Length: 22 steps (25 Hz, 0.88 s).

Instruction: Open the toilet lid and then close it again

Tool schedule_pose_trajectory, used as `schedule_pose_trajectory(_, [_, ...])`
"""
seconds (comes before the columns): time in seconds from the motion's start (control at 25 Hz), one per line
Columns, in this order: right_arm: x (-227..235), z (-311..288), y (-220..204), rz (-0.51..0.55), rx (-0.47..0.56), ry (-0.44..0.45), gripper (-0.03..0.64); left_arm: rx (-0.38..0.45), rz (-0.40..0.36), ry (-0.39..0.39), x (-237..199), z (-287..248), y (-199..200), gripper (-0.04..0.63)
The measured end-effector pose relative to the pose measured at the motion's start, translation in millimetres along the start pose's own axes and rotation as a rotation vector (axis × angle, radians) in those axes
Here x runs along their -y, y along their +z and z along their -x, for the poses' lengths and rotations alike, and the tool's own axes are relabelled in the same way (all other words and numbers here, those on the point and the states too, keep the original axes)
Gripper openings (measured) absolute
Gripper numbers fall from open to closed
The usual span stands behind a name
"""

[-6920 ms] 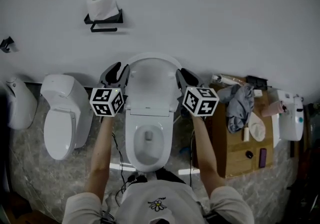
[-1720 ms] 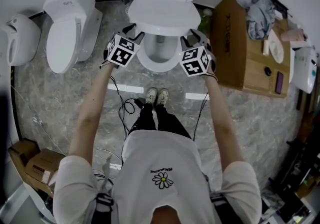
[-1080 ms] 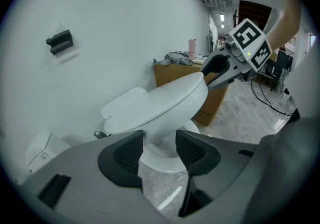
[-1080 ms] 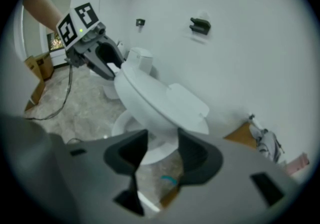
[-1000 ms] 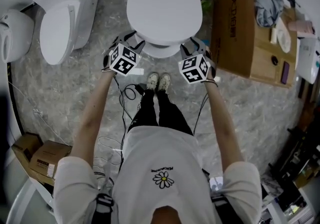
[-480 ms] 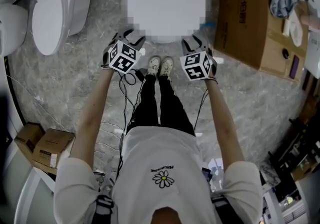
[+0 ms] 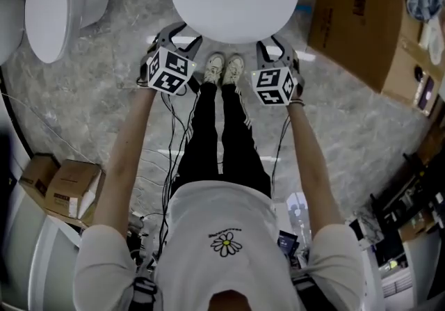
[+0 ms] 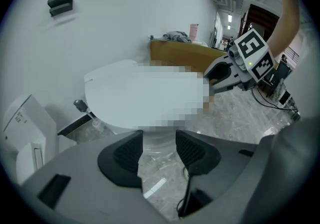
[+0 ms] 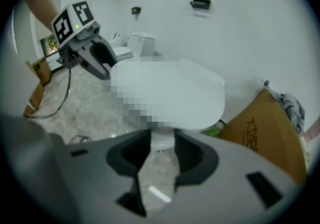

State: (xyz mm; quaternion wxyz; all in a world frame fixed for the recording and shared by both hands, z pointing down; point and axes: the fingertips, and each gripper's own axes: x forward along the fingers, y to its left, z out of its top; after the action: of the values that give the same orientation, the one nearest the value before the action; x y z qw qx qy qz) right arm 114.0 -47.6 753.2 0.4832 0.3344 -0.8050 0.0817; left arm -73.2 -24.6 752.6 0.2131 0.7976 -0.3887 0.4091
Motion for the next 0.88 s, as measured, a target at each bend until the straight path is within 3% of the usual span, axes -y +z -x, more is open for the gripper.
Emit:
schedule_pose_trajectory(0.28, [-18,-33,-28,-0.098,-0.054,0.047,0.160,-0.030,0.006,-0.024,6,-30,-34,0.229])
schedule_pose_trajectory(0.88, [-27,-78,-57,-0.133,-0.074,0.042,0.127,-0.016,0.052,-0.032,4,-75,-66,0.221])
